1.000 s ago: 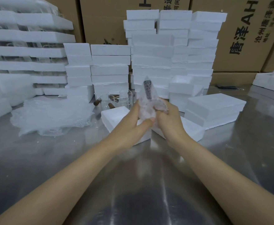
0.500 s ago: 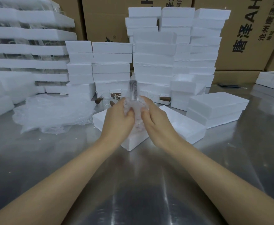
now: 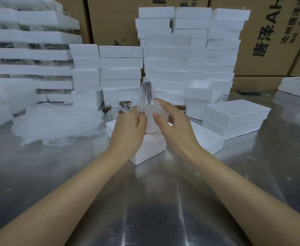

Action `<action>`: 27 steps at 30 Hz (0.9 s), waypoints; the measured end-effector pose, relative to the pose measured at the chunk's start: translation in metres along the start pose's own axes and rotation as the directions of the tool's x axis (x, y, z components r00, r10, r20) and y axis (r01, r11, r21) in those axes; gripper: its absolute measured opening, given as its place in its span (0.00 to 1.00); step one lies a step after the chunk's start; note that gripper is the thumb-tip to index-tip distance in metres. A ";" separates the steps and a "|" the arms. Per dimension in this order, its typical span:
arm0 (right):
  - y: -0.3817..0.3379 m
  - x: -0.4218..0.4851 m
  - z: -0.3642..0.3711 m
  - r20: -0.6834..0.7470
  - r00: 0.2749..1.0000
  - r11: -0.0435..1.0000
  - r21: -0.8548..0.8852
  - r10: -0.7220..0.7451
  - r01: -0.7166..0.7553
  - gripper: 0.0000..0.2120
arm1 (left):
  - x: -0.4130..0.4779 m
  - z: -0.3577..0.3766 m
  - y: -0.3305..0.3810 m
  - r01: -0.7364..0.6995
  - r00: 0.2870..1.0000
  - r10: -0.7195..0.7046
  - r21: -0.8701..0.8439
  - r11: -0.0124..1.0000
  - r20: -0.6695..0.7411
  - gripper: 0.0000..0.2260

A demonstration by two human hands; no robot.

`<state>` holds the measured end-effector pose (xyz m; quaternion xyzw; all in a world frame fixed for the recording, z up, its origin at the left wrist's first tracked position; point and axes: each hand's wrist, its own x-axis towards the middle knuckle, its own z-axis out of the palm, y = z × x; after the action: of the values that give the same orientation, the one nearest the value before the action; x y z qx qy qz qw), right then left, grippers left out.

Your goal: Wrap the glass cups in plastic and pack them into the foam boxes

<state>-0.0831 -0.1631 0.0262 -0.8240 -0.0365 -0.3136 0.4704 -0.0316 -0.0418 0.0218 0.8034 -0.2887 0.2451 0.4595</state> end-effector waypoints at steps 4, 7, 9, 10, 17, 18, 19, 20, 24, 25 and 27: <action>0.000 -0.006 0.003 -0.009 0.995 0.985 -0.142 -0.100 0.097 0.20 | -0.004 -0.002 0.003 -0.040 0.996 0.046 0.081 0.996 -0.075 0.19; 0.003 -0.006 0.003 0.018 0.995 0.971 -0.218 -0.101 0.102 0.15 | -0.007 -0.003 0.007 -0.097 0.992 0.117 0.287 0.953 -0.052 0.11; 0.005 -0.005 0.003 0.009 0.997 0.976 -0.202 -0.080 0.081 0.07 | -0.009 -0.003 0.010 -0.184 0.977 0.210 0.345 0.920 -0.039 0.04; 0.006 -0.004 0.003 -0.009 0.998 0.981 -0.183 -0.067 0.064 0.09 | -0.009 -0.002 0.012 -0.217 0.972 0.233 0.328 0.919 -0.010 0.02; 0.011 -0.003 0.001 -0.023 0.997 0.960 -0.273 -0.069 0.060 0.08 | -0.009 -0.002 0.015 -0.305 0.952 0.292 0.276 0.911 0.090 0.17; 0.010 -0.003 0.000 -0.009 0.996 0.953 -0.294 -0.086 0.079 0.07 | -0.009 -0.002 0.015 -0.301 0.953 0.295 0.283 0.911 0.065 0.14; 0.008 -0.003 -0.001 -0.003 0.994 0.946 -0.307 -0.107 0.101 0.06 | -0.009 -0.003 0.016 -0.286 0.957 0.286 0.289 0.913 0.043 0.12; 0.006 -0.003 -0.001 -0.002 0.992 0.945 -0.306 -0.125 0.118 0.06 | -0.009 -0.004 0.016 -0.280 0.958 0.284 0.291 0.915 0.030 0.11; -0.001 -0.005 -0.001 0.065 0.984 0.943 -0.283 -0.164 0.176 0.13 | -0.003 -0.010 0.012 -0.278 0.954 0.297 0.276 0.920 -0.030 0.07; 0.000 -0.005 -0.001 0.079 0.982 0.938 -0.292 -0.171 0.187 0.14 | -0.003 -0.011 0.012 -0.271 0.956 0.292 0.280 0.921 -0.037 0.06; 0.003 -0.005 -0.001 0.091 0.976 0.918 -0.331 -0.198 0.217 0.13 | -0.004 -0.010 0.010 -0.248 0.962 0.272 0.329 0.911 -0.029 0.05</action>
<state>-0.0862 -0.1642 0.0220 -0.8926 -0.0822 -0.3399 0.2846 -0.0427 -0.0365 0.0300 0.8123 -0.3319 0.3773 0.2959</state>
